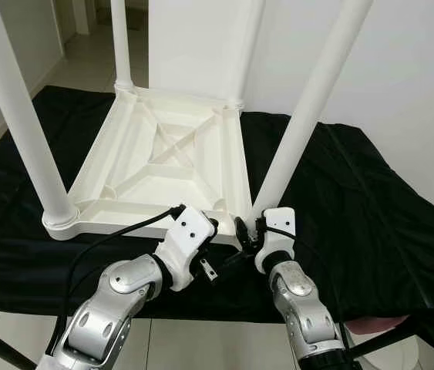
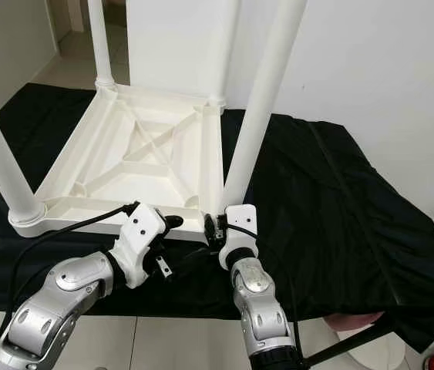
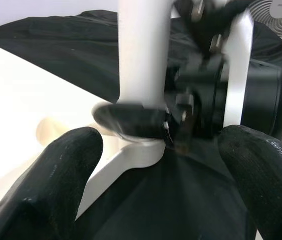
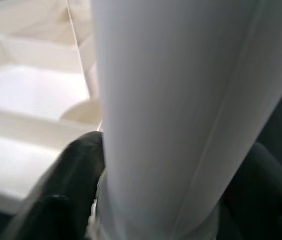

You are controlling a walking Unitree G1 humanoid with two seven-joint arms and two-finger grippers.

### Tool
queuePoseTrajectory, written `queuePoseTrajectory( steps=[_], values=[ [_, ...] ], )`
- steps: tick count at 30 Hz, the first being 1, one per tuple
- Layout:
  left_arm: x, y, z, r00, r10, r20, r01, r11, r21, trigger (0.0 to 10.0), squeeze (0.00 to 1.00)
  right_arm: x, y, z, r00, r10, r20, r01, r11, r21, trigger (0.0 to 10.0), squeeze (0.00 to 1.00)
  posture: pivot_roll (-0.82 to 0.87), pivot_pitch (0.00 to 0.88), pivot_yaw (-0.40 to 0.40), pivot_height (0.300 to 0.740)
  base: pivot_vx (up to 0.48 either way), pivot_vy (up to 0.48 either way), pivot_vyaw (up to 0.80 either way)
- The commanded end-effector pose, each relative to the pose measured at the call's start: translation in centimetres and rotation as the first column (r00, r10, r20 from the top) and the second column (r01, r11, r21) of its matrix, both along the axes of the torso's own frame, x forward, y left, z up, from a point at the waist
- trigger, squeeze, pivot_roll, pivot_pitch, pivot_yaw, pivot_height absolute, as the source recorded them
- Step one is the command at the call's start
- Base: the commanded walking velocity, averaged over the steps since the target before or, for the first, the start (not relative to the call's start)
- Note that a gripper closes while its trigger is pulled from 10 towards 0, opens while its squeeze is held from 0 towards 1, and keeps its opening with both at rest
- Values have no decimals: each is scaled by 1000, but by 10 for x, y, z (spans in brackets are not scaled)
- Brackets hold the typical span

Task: Building children table

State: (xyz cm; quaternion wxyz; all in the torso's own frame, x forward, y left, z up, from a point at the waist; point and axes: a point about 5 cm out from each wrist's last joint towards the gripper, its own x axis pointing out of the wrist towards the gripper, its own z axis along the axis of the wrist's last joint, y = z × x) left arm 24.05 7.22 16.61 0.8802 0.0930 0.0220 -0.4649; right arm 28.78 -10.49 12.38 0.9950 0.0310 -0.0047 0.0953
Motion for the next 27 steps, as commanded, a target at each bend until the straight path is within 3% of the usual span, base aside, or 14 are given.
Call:
queuePoseTrajectory(
  steps=[1,6,10,11,12,13,14,17,19,25,26,27],
  values=[
    [1,-3,-1,1000,-1,-10,2,1000,2,10000,0,0,-6,7,1000,10,27,-11,1000,20,10000,1000,13,0,-123,740,0,0,0],
    [1,-2,0,1000,3,-6,-3,1000,1,10000,0,2,-14,13,984,171,42,-170,985,-20,10000,1000,16,0,-127,740,0,0,0],
    [1,-2,0,1000,6,-5,-6,1000,1,10000,0,1,-18,19,951,302,58,-297,951,-91,10000,1000,19,0,-127,740,0,0,0],
    [2,-2,0,1000,7,-4,-7,1000,1,10000,0,0,-20,21,932,357,61,-348,930,-119,10000,310,20,0,-128,740,0,0,0],
    [2,-1,0,1000,8,-3,-8,1000,1,10000,0,0,-21,23,919,389,61,-379,915,-135,10000,310,21,0,-128,740,0,0,0],
    [3,-1,1,1000,11,0,-11,1000,2,10000,0,1,-24,21,890,455,38,-444,882,-159,10000,0,25,0,-129,740,0,0,0],
    [3,-1,1,1000,11,0,-11,1000,2,10000,0,1,-24,21,890,455,38,-444,882,-159,10000,0,25,0,-129,740,0,0,0],
    [3,1,2,1000,16,5,-16,1000,6,10000,0,4,-32,18,798,602,-25,-591,774,-227,10000,0,29,0,-127,740,0,0,0],
    [3,1,2,1000,16,8,-16,1000,7,10000,0,7,-33,15,761,646,-55,-639,733,-235,10000,0,35,0,-126,740,0,0,0],
    [4,1,3,1000,15,11,-15,1000,7,10000,0,17,-33,9,728,678,-100,-680,698,-226,10000,0,41,0,-124,740,0,0,0],
    [4,1,4,1000,16,13,-16,1000,8,10000,0,21,-32,5,728,676,-113,-682,698,-218,7804,0,45,0,-123,740,0,0,0],
    [5,1,4,1000,16,14,-17,1000,9,10000,0,24,-32,2,726,677,-124,-686,696,-211,4745,0,47,0,-123,740,0,0,0]
  ],
)
